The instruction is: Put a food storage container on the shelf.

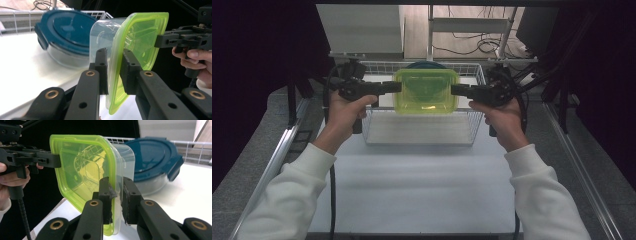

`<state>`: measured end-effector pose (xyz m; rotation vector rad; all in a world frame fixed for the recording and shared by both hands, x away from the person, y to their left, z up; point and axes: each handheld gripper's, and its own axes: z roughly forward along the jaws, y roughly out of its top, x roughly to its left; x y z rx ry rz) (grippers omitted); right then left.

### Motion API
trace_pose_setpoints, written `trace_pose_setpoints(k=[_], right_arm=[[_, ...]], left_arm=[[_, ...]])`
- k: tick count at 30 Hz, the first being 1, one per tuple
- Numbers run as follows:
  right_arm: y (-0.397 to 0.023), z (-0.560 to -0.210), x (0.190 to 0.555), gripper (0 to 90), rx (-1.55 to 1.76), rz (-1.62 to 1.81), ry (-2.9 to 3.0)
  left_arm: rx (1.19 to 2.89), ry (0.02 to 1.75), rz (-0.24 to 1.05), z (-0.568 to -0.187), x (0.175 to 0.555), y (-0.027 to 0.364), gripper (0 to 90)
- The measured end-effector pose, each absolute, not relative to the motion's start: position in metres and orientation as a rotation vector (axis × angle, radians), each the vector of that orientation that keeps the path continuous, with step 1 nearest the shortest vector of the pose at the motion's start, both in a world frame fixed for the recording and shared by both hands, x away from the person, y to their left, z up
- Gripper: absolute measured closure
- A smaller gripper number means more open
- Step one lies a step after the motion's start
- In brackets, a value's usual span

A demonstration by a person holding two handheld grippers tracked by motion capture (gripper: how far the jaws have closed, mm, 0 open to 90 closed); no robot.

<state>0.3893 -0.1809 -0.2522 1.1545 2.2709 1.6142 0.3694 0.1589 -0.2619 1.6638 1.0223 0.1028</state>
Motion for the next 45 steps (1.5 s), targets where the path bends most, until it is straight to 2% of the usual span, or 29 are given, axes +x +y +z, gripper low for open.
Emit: trace_pose_setpoints(k=[26, 45], right_arm=[[-0.182, -0.225, 0.442, 78.8, 1.211, 1.657, 2.246], [-0.177, -0.242, 0.487, 78.0, 1.394, 1.651, 2.276]], left_arm=[[1.666, 1.076, 0.103, -0.231, 0.42, 0.155, 78.3], [1.63, 1.219, -0.02, -0.251, 0.459, 0.157, 76.4]])
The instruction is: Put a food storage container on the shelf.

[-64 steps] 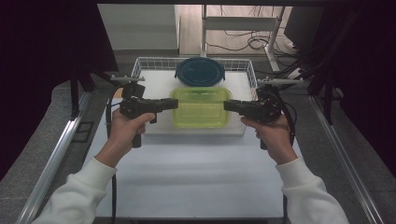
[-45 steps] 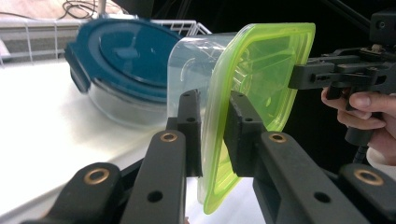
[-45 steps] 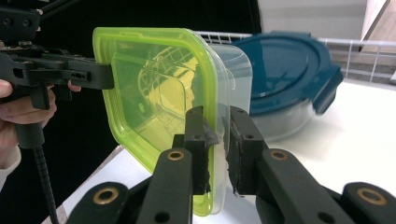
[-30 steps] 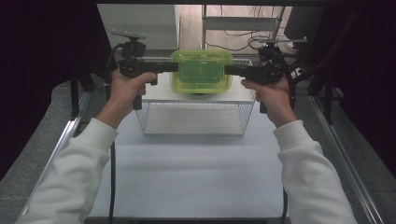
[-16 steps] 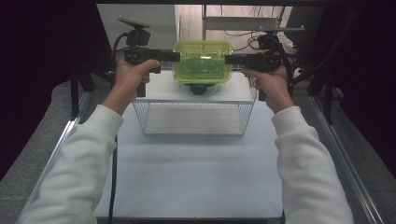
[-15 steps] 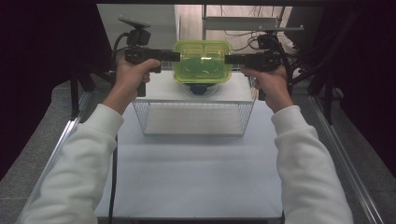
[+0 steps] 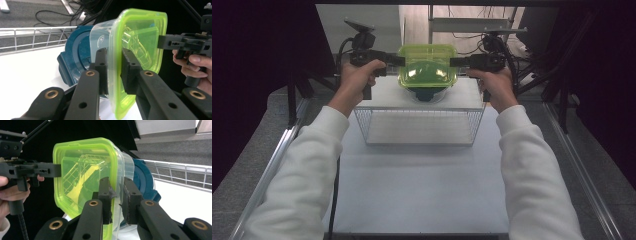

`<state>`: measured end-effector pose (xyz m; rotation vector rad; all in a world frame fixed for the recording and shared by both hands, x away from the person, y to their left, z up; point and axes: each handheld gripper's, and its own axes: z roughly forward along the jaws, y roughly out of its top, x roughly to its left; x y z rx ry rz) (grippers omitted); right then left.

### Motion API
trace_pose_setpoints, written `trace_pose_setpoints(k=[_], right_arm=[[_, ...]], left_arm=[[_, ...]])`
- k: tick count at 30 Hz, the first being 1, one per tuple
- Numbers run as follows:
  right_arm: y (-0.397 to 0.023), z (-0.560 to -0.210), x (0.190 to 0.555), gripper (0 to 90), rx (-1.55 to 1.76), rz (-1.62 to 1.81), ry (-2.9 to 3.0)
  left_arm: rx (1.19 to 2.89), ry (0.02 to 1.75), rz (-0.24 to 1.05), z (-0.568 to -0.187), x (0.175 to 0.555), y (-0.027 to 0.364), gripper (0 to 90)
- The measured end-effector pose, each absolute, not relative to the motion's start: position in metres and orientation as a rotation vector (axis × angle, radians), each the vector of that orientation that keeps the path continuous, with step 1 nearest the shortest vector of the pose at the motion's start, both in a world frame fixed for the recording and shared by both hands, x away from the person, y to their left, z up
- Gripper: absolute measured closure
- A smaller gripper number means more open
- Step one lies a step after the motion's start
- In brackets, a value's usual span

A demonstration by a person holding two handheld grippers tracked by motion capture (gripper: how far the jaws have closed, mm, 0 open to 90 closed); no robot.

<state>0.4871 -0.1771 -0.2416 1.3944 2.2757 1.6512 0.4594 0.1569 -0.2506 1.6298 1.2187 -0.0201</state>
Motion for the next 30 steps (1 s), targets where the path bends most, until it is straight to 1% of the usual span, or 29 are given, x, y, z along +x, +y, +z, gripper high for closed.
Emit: trace_pose_setpoints(k=[2, 3, 7, 15, 21, 26, 27, 28, 29, 30], right_arm=[[-0.176, -0.243, 0.494, 76.5, 1.431, 1.652, 2.268], [-0.176, -0.244, 0.496, 76.3, 1.454, 1.652, 2.266], [-0.177, -0.248, 0.504, 75.1, 1.52, 1.68, 2.256], [-0.177, -0.259, 0.52, 72.0, 1.641, 1.735, 2.234], [-0.177, -0.263, 0.524, 70.5, 1.663, 1.763, 2.23], [-0.177, -0.264, 0.525, 69.4, 1.663, 1.767, 2.23], [-0.177, -0.264, 0.525, 66.8, 1.653, 1.772, 2.229], [-0.177, -0.264, 0.525, 61.0, 1.652, 1.774, 2.227], [-0.177, -0.264, 0.525, 54.1, 1.652, 1.776, 2.221], [-0.177, -0.264, 0.524, 49.5, 1.646, 1.786, 2.209]], left_arm=[[1.639, 1.233, -0.038, -0.254, 0.464, 0.157, 76.1], [1.627, 1.238, -0.065, -0.256, 0.468, 0.159, 76.1], [1.601, 1.255, -0.107, -0.259, 0.475, 0.161, 76.1], [1.542, 1.29, -0.183, -0.267, 0.488, 0.165, 73.0], [1.524, 1.288, -0.205, -0.272, 0.491, 0.167, 71.9], [1.523, 1.294, -0.197, -0.272, 0.491, 0.166, 70.8], [1.527, 1.297, -0.185, -0.271, 0.491, 0.165, 70.4], [1.527, 1.297, -0.185, -0.271, 0.491, 0.165, 68.9], [1.527, 1.305, -0.158, -0.271, 0.49, 0.164, 65.1], [1.527, 1.305, -0.158, -0.271, 0.49, 0.164, 58.8]])
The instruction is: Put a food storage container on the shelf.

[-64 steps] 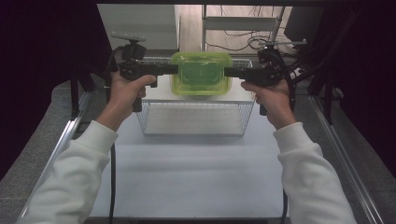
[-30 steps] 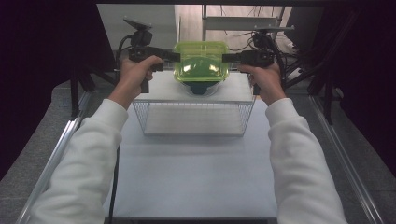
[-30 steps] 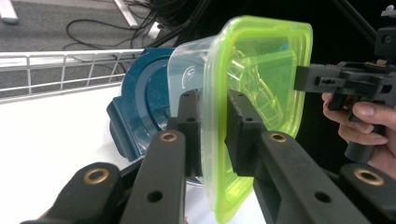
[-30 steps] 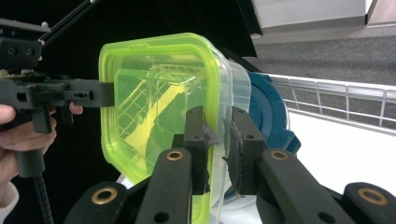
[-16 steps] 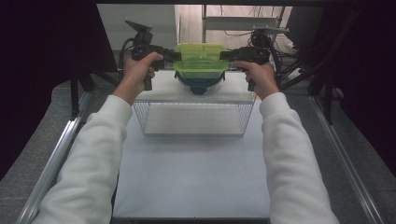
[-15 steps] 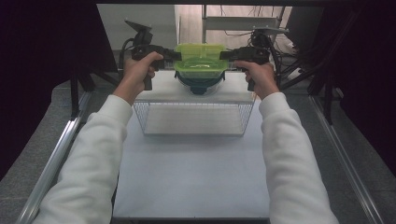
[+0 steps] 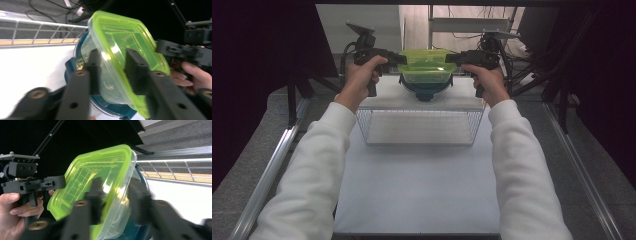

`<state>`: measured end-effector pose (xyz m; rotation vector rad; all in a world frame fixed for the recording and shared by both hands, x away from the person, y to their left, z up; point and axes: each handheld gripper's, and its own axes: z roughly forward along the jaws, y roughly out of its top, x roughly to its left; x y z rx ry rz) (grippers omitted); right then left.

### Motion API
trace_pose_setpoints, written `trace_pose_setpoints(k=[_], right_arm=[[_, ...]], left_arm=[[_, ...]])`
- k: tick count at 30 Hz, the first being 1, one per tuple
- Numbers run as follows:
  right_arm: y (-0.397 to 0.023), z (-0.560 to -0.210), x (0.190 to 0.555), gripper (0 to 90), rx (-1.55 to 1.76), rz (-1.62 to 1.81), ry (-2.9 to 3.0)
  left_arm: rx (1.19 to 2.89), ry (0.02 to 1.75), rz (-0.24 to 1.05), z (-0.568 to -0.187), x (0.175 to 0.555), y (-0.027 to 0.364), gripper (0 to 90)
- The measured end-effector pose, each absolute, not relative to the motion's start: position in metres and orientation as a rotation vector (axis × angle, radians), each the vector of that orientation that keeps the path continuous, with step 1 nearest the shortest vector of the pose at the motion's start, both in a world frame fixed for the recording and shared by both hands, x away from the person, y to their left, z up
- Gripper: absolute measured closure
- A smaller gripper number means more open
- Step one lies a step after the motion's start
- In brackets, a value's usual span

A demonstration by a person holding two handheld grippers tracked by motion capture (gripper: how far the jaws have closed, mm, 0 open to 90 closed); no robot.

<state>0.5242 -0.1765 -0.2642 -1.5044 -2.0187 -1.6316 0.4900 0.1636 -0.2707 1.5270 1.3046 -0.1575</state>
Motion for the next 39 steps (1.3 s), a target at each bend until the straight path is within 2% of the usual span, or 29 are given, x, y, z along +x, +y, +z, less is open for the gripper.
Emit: trace_pose_setpoints(k=[1, 2, 3, 6, 9, 16, 21, 32, 39], right_arm=[[-0.176, -0.264, 0.524, 45.4, -1.504, -1.65, -2.019], [-0.176, -0.264, 0.524, 45.4, -1.504, -1.65, -2.019], [-0.176, -0.262, 0.522, 38.6, -1.502, -1.686, -2.017], [-0.176, -0.259, 0.519, 32.4, -1.494, -1.714, -2.034], [-0.178, -0.256, 0.514, 29.0, -1.473, -1.733, -2.076], [-0.191, -0.241, 0.487, 26.6, -1.425, -1.739, -2.274], [-0.206, -0.242, 0.468, 26.4, -1.38, -1.728, -2.379], [-0.227, -0.265, 0.426, 26.5, -1.255, -1.743, -2.514], [-0.24, -0.294, 0.392, 26.5, -1.191, -1.729, -2.599]], left_arm=[[1.509, 1.3, -0.154, -0.27, 0.49, 0.162, 52.6], [1.509, 1.3, -0.154, -0.27, 0.49, 0.162, 49.3], [1.506, 1.294, -0.124, -0.268, 0.488, 0.16, 44.8], [1.509, 1.282, -0.094, -0.266, 0.485, 0.159, 33.9], [1.521, 1.28, -0.035, -0.263, 0.48, 0.16, 28.4], [1.558, 1.245, 0.072, -0.256, 0.462, 0.172, 26.0], [1.567, 1.202, 0.088, -0.259, 0.446, 0.181, 25.6], [1.644, 1.107, 0.153, -0.274, 0.396, 0.186, 25.5], [1.705, 1.06, 0.152, -0.306, 0.359, 0.186, 25.6]])
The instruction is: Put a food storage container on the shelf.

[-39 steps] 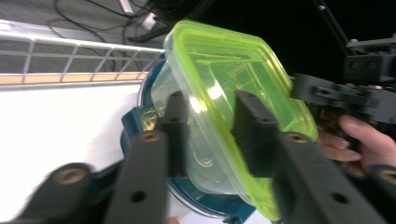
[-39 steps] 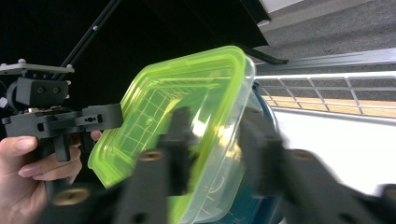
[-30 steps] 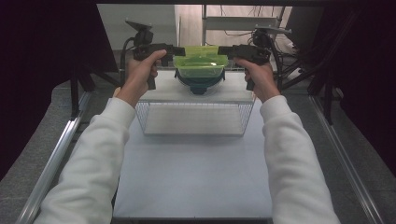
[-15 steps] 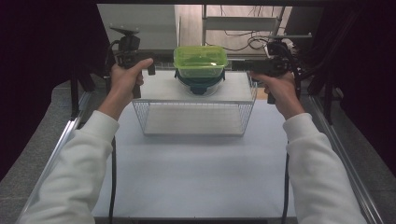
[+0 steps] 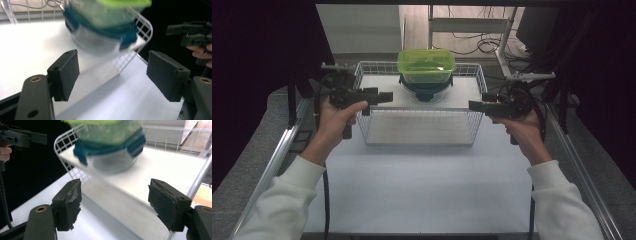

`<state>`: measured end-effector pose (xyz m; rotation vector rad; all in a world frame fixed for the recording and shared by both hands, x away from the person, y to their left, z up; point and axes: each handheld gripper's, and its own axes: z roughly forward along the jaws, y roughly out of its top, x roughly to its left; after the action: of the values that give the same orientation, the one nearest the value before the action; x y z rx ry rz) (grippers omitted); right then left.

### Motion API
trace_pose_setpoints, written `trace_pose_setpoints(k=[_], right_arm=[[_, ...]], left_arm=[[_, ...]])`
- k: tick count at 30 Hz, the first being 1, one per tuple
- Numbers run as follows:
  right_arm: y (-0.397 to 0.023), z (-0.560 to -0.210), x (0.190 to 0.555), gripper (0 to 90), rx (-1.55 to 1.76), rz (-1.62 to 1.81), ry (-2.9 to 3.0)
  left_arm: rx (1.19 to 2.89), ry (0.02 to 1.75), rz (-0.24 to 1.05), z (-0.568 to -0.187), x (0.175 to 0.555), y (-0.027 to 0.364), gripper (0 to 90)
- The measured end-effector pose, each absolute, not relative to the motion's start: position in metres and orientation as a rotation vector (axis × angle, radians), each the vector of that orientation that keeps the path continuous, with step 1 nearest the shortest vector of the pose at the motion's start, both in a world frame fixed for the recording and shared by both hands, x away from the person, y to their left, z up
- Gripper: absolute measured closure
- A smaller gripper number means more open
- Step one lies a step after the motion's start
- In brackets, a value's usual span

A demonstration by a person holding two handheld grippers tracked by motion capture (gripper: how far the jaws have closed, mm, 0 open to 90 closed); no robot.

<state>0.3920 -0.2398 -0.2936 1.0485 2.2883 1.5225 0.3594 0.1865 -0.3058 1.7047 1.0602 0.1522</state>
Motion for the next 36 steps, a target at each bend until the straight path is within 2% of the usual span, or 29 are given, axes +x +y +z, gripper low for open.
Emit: trace_pose_setpoints(k=[5, 8, 11, 14, 19, 23, 26, 31, 36], right_arm=[[-0.247, -0.312, 0.366, 26.1, 1.03, 1.55, 2.293], [-0.248, -0.332, 0.342, 25.9, 1.005, 1.516, 2.327], [-0.25, -0.349, 0.328, 25.8, 1.014, 1.518, 2.343], [-0.253, -0.364, 0.318, 25.9, 1.031, 1.499, 2.338], [-0.255, -0.384, 0.306, 25.9, 1.042, 1.47, 2.353], [-0.256, -0.411, 0.299, 25.9, 1.054, 1.372, 2.394], [-0.258, -0.431, 0.296, 26.0, 1.07, 1.335, 2.406], [-0.259, -0.464, 0.292, 26.0, 1.108, 1.261, 2.458], [-0.252, -0.475, 0.293, 25.3, 1.088, 1.199, 2.489]], left_arm=[[1.701, 1.037, 0.134, -0.331, 0.331, 0.188, 25.6], [1.74, 1.017, 0.179, -0.351, 0.303, 0.185, 25.8], [1.763, 1.016, 0.177, -0.363, 0.293, 0.183, 25.8], [1.814, 1.03, 0.177, -0.391, 0.279, 0.181, 25.8], [1.839, 1.073, 0.148, -0.422, 0.271, 0.184, 25.9], [1.899, 1.11, 0.176, -0.452, 0.267, 0.185, 26.0], [1.905, 1.134, 0.243, -0.463, 0.265, 0.184, 27.2], [1.938, 1.141, 0.23, -0.477, 0.265, 0.179, 27.0], [1.958, 1.141, 0.243, -0.481, 0.264, 0.176, 26.8]])
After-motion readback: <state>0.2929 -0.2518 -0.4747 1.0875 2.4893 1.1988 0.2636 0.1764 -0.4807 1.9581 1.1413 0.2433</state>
